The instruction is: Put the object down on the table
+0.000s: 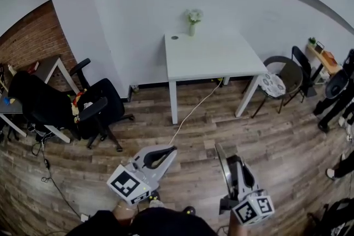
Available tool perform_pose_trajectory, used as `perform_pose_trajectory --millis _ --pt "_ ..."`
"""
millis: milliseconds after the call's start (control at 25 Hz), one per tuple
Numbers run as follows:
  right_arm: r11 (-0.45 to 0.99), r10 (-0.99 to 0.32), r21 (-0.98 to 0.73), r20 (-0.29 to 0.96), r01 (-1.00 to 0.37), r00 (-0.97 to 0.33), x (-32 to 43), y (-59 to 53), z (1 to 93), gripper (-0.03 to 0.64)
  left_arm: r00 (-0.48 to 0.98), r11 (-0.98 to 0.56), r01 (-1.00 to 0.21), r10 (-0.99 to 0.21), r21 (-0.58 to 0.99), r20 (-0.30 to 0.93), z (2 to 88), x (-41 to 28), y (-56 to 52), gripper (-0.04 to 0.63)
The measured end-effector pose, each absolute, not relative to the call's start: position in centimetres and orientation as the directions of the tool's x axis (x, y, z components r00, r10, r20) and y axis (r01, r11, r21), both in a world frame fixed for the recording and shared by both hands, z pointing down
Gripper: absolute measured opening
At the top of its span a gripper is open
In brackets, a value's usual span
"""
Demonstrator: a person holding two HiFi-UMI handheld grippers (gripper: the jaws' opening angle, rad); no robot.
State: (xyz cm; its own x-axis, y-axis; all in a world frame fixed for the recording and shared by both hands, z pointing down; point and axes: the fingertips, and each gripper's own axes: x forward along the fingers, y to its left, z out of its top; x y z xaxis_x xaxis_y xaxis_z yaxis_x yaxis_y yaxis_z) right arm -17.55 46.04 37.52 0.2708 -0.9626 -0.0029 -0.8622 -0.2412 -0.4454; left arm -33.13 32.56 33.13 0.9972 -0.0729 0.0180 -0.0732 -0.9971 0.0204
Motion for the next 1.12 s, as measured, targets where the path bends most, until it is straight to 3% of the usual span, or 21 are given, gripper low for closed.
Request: perform_pose_trajectory --millis 600,1120 --pt "-0.217 -0.967 -0.443 -0.023 -0.87 0.253 -14.9 52.7 37.7 0.031 0.992 -0.993 -0.122 -0.121 0.01 0.039 34.0 -32.8 39.0 0.0" --pt "-0.262 -0.956 -0.434 -0.005 -0.862 0.294 -12.4 51.5 38.0 0.031 0.993 -0.993 -0.115 -0.114 0.027 0.035 35.1 -30.4 35.8 0.0"
